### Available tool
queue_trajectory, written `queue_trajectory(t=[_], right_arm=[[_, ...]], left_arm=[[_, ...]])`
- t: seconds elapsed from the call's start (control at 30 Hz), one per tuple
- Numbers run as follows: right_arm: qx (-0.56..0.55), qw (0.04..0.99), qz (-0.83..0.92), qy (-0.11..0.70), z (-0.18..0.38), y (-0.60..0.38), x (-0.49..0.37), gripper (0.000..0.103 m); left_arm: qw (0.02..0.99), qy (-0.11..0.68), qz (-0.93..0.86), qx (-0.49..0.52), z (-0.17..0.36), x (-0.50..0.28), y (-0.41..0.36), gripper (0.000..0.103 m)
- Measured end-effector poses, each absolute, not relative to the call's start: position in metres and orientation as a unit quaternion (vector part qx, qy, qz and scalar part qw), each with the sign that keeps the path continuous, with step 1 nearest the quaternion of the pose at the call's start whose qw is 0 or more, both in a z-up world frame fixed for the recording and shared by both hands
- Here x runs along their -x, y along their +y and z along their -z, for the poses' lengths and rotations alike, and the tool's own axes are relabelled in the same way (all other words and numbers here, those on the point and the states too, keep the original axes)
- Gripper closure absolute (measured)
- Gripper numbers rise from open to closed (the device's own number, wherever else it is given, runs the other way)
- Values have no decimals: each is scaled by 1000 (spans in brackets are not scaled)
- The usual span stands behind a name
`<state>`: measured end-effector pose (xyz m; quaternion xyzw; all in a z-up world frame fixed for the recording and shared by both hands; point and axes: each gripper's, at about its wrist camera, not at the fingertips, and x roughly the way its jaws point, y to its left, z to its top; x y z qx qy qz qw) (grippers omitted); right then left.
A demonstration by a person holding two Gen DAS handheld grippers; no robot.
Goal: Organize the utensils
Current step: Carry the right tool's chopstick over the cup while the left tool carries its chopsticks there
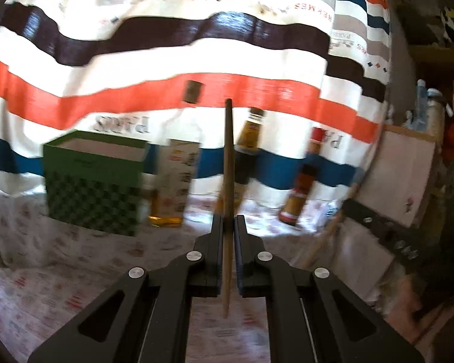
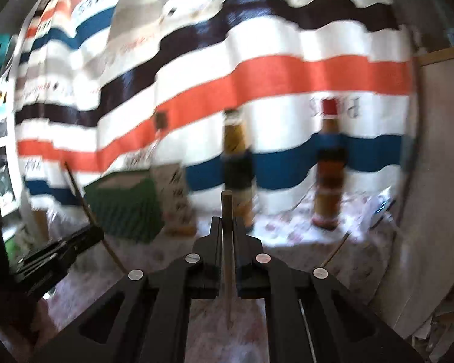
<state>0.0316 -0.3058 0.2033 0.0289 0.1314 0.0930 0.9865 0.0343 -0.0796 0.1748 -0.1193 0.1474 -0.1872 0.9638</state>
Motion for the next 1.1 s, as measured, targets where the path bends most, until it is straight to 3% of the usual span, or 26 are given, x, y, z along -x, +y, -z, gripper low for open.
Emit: queue_trajectory(t=[0.17, 0.33, 0.93, 1.1], right_arm=[[9, 988, -82, 131, -202, -315, -42, 95], [-41, 991, -64, 110, -202, -351, -51, 95], [-168, 985, -22, 34, -185, -422, -64, 95], [-165, 984, -7, 62, -174, -426, -81, 95]], left_arm=[[969, 98, 216, 75, -192, -24, -119, 97], [972, 35, 226, 56, -201, -29, -150, 97], [972, 25, 205, 109, -145, -102, -191, 97], [970, 19, 209, 122, -140, -114, -191, 97]])
